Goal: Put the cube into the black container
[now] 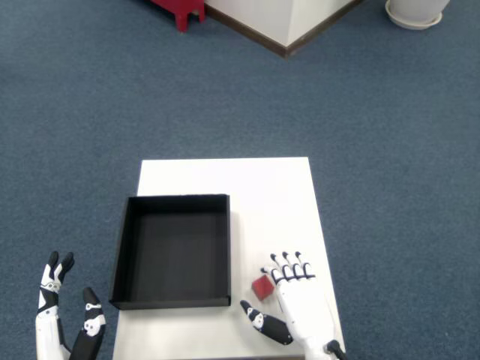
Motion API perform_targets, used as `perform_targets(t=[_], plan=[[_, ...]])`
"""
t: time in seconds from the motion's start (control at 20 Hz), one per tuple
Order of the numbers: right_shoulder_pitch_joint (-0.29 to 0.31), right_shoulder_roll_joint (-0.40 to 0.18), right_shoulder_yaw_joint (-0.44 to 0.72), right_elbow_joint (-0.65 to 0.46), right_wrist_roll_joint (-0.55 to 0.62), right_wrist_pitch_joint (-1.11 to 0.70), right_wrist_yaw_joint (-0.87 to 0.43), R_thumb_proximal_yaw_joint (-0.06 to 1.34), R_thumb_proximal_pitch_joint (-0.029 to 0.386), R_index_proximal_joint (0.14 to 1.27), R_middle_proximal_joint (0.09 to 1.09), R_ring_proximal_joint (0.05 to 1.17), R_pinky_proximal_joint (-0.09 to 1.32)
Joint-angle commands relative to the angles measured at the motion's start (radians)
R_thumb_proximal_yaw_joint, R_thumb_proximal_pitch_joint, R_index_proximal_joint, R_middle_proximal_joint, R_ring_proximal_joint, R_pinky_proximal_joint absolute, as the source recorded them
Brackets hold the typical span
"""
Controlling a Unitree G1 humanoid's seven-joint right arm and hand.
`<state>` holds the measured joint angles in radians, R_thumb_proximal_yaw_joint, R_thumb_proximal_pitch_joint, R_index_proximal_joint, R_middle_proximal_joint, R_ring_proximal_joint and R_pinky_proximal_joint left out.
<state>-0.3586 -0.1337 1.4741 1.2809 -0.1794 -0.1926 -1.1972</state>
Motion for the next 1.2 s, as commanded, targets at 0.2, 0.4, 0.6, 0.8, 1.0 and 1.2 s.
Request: perform_targets(t=[0.2, 0.4, 0.6, 0.8, 1.0, 1.2], plan=[[-0.023, 0.001, -0.007, 0.01, 0.005, 0.0, -0.041, 0.4, 0.038, 0.49, 0.22, 0.2, -0.02], [-0.021, 0.001, -0.006, 0.024, 0.013, -0.006, -0.032, 0.4, 0.041, 0.5, 0.23, 0.2, -0.02], [-0.016, 0.002, -0.005, 0.047, 0.022, -0.009, -0.006, 0.39, 0.044, 0.51, 0.23, 0.2, -0.02], [-0.012, 0.003, -0.004, 0.06, 0.033, -0.01, 0.018, 0.39, 0.046, 0.51, 0.23, 0.2, -0.02], [-0.009, 0.003, -0.003, 0.066, 0.042, -0.009, 0.037, 0.4, 0.049, 0.52, 0.23, 0.2, -0.02], [0.001, 0.004, -0.001, 0.073, 0.054, -0.005, 0.061, 0.4, 0.05, 0.53, 0.23, 0.2, -0.03]])
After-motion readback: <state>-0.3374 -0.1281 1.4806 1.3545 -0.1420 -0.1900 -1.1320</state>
